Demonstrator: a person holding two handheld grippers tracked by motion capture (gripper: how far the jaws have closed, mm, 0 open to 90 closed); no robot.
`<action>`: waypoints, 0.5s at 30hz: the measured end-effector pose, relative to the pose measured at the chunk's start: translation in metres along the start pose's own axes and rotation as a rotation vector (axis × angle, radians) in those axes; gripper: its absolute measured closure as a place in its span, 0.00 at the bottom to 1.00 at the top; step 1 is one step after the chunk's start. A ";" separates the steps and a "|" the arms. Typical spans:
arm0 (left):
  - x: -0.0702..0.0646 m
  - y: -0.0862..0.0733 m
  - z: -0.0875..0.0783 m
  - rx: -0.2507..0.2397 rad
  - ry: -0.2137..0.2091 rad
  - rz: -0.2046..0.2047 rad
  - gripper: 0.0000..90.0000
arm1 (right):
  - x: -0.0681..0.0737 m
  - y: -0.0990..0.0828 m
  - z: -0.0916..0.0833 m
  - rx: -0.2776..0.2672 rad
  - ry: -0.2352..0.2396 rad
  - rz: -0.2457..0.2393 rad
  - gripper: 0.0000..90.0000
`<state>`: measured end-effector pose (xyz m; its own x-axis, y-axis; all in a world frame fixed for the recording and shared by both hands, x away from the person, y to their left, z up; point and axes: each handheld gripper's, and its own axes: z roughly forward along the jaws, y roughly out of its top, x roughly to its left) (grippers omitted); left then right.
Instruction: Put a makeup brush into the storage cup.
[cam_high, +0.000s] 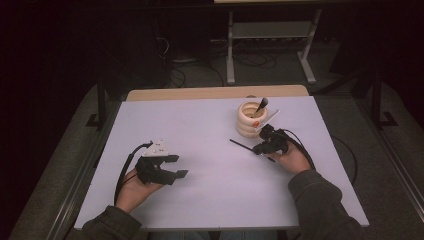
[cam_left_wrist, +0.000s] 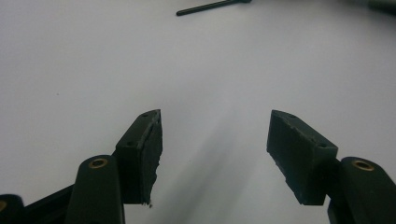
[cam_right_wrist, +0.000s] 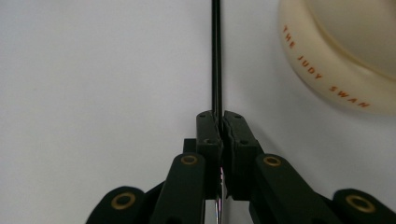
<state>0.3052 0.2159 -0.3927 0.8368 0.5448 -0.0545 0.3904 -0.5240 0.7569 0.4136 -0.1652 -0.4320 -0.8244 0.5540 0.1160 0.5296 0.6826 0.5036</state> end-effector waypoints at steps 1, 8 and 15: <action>0.000 0.000 0.000 -0.001 0.001 -0.001 0.40 | 0.001 0.000 -0.001 0.003 -0.003 -0.003 0.95; -0.003 0.002 0.000 -0.002 -0.002 0.015 0.40 | 0.009 -0.001 -0.016 -0.028 0.008 -0.028 0.95; -0.009 0.008 0.001 -0.006 -0.016 0.026 0.40 | 0.025 0.007 -0.048 -0.073 0.021 -0.113 0.95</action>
<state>0.3016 0.2065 -0.3866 0.8528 0.5204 -0.0446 0.3657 -0.5339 0.7623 0.3874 -0.1694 -0.3844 -0.8822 0.4651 0.0728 0.4182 0.7033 0.5749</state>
